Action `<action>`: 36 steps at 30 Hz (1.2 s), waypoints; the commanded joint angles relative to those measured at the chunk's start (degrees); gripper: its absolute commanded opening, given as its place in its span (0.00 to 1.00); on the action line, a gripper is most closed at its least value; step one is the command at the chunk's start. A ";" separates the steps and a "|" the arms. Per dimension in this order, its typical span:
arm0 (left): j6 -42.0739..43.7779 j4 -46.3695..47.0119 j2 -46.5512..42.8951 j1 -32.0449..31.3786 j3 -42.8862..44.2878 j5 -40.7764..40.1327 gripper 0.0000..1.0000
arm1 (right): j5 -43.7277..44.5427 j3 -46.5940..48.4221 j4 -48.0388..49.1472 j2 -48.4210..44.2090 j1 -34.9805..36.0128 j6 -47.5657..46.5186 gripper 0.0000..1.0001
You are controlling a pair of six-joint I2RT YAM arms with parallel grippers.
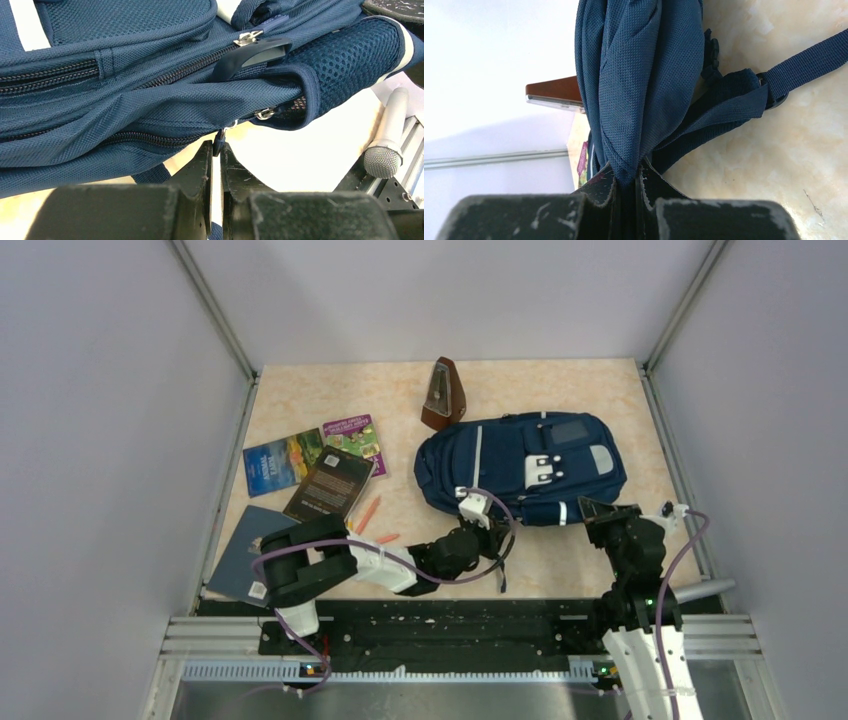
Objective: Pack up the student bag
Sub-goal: Unzip the student bag at the center of the board.
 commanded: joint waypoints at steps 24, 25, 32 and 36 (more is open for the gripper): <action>-8.82 -8.49 -8.95 1.96 -5.19 -7.86 0.00 | 4.28 -0.73 5.32 -1.13 0.39 -1.53 0.00; -9.45 -9.84 -9.35 2.03 -5.17 -8.61 0.00 | 4.44 -0.75 5.22 -1.15 0.41 -1.59 0.00; -10.20 -14.29 -11.57 2.75 -6.05 -10.52 0.00 | 5.28 -0.75 4.88 -1.14 0.42 -2.30 0.00; -10.40 -15.63 -12.66 3.19 -7.14 -10.82 0.00 | 5.66 -0.74 4.55 -1.13 0.39 -2.88 0.00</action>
